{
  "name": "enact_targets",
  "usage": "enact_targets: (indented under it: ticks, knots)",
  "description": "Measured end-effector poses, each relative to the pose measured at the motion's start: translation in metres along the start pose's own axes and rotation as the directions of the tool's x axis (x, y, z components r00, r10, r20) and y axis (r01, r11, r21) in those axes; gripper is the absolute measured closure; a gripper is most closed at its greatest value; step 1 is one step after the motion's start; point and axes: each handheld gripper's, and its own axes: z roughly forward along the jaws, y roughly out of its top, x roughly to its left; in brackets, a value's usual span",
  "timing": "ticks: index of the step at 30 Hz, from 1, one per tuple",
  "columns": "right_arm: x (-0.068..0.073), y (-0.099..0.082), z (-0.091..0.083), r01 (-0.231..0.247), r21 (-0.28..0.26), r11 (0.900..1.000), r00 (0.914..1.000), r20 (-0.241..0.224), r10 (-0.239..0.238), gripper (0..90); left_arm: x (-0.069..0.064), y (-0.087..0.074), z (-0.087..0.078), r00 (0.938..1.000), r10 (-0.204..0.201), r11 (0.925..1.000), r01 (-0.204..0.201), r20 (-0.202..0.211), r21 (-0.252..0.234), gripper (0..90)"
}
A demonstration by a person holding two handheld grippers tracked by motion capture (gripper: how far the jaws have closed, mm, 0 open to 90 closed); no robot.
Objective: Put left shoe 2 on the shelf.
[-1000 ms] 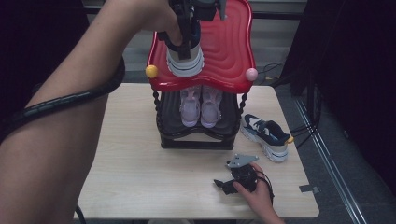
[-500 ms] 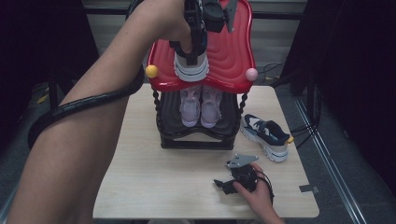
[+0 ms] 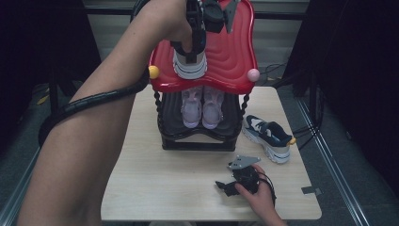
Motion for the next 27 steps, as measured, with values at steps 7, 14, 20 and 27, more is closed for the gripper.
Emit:
enact_targets:
  ticks: [7, 14, 20, 27]
  knots:
    - [0.0, 0.0, 0.0, 0.0, 0.0, 1.0, 1.0, 0.0, 0.0, 12.4, 0.004, 0.003, 0.005, 1.0, -0.009, 0.9999, 0.009, -0.001, 0.011, 74.5]
    - [0.0, 0.0, 0.0, -0.001, 0.0, 1.0, 1.0, 0.0, 0.001, 12.4, 0.007, 0.002, 0.009, 0.9997, -0.024, 0.9996, 0.024, -0.011, 0.014, 74.2]
    - [0.0, 0.0, 0.0, 0.0, 0.0, 1.0, 1.0, 0.0, 0.0, 12.4, 0.008, 0.0, 0.011, 0.9994, -0.031, 0.9995, 0.032, -0.013, 0.007, 73.9]
    - [0.0, 0.0, 0.0, 0.0, 0.0, 1.0, 1.0, 0.0, 0.0, 12.4, 0.01, -0.002, 0.011, 0.9995, -0.026, 0.9996, 0.027, -0.018, 0.005, 73.8]
